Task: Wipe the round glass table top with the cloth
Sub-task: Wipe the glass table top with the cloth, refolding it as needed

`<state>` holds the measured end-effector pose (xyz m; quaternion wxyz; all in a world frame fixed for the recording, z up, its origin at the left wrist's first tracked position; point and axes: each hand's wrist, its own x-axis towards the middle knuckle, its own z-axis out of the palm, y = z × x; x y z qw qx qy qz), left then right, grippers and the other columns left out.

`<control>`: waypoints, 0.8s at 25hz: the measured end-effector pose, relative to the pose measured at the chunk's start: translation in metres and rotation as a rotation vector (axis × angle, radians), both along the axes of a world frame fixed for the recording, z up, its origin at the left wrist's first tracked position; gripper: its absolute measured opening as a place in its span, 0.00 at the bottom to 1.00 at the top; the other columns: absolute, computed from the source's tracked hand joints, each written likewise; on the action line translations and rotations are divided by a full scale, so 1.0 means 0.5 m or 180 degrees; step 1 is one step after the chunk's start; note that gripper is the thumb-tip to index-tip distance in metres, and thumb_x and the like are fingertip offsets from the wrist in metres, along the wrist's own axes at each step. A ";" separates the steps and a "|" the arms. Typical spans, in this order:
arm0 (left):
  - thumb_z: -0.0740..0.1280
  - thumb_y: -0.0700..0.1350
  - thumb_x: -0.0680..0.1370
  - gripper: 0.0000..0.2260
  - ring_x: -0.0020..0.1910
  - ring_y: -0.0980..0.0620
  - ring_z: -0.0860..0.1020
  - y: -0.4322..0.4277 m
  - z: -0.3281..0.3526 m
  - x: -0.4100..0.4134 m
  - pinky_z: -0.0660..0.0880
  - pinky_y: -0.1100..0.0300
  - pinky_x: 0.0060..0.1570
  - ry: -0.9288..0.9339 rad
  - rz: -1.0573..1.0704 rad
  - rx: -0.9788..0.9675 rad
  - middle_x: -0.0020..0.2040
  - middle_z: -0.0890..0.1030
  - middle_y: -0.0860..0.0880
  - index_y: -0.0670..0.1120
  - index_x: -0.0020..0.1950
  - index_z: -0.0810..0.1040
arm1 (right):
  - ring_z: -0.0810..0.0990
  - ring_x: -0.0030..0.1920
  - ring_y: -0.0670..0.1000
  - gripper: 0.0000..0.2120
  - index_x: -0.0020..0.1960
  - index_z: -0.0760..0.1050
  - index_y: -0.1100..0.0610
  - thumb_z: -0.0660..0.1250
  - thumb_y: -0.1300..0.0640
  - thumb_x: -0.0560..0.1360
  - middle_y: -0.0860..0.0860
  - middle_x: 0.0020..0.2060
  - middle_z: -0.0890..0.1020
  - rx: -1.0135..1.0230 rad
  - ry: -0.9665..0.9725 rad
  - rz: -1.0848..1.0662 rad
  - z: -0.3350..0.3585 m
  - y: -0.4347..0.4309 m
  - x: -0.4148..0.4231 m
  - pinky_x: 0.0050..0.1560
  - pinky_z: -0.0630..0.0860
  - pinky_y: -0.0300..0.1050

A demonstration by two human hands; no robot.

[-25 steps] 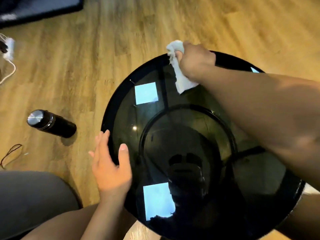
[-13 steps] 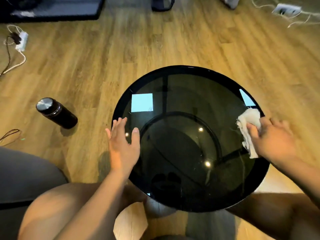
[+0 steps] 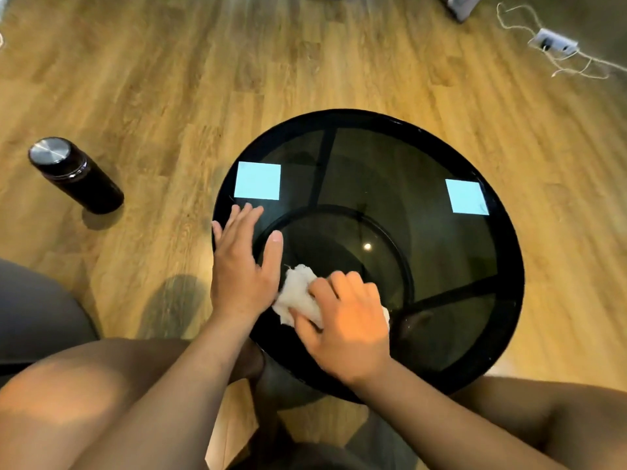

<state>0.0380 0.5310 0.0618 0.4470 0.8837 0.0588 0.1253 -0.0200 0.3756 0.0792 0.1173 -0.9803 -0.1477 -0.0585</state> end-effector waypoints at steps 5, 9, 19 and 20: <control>0.57 0.55 0.79 0.26 0.76 0.46 0.65 0.006 -0.010 0.001 0.51 0.42 0.78 -0.0089 0.0059 -0.0075 0.71 0.73 0.41 0.40 0.70 0.74 | 0.74 0.45 0.57 0.15 0.53 0.74 0.55 0.65 0.45 0.75 0.54 0.46 0.77 -0.0251 -0.0307 -0.0157 -0.029 0.036 0.226 0.39 0.71 0.51; 0.58 0.52 0.78 0.23 0.75 0.45 0.67 0.008 -0.011 -0.004 0.51 0.42 0.78 -0.0177 0.0007 -0.0062 0.70 0.75 0.42 0.40 0.68 0.74 | 0.72 0.60 0.58 0.19 0.64 0.70 0.53 0.59 0.43 0.78 0.55 0.59 0.75 0.0088 -0.0055 -0.0744 -0.018 0.019 0.448 0.53 0.70 0.54; 0.59 0.51 0.78 0.23 0.73 0.44 0.69 0.016 -0.013 0.000 0.55 0.39 0.76 -0.0215 -0.0056 0.0081 0.69 0.76 0.42 0.39 0.68 0.75 | 0.78 0.58 0.57 0.26 0.68 0.72 0.51 0.58 0.38 0.76 0.55 0.58 0.79 0.0067 0.0171 -0.0566 -0.006 0.009 0.484 0.53 0.73 0.50; 0.58 0.52 0.78 0.23 0.73 0.45 0.70 0.014 -0.011 0.002 0.55 0.39 0.76 -0.0178 -0.0075 0.0099 0.68 0.77 0.42 0.40 0.68 0.75 | 0.79 0.56 0.57 0.25 0.67 0.73 0.51 0.58 0.38 0.77 0.54 0.57 0.79 -0.0030 0.0170 -0.0510 -0.003 0.013 0.432 0.52 0.74 0.50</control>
